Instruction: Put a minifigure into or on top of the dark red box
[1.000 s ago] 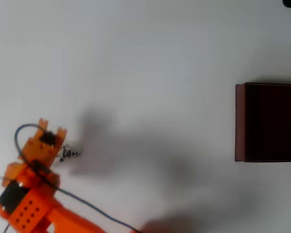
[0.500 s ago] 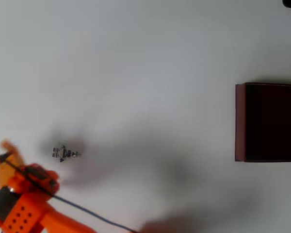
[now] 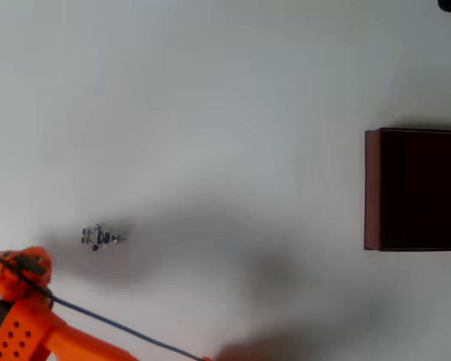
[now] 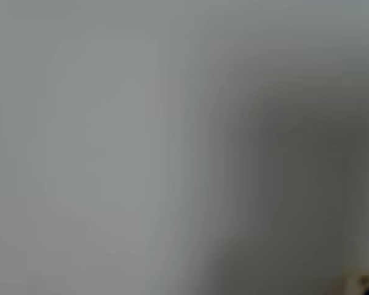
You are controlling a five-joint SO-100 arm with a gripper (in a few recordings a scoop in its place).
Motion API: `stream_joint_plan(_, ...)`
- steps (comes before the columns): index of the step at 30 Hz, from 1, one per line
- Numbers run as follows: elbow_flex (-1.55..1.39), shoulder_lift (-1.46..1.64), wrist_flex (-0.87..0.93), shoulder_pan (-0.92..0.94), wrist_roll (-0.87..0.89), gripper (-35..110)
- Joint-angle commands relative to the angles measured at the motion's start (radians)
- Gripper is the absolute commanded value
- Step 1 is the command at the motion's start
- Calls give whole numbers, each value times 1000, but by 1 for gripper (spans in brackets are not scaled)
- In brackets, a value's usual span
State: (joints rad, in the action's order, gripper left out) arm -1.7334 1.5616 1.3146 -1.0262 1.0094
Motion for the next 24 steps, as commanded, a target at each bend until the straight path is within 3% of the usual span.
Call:
stream_joint_plan(1,12,38,23,0,-141,18)
stream_joint_plan(9,-262,252,-252,40,-267,20)
stream_joint_plan(24,-206,38,-267,187,-224,19)
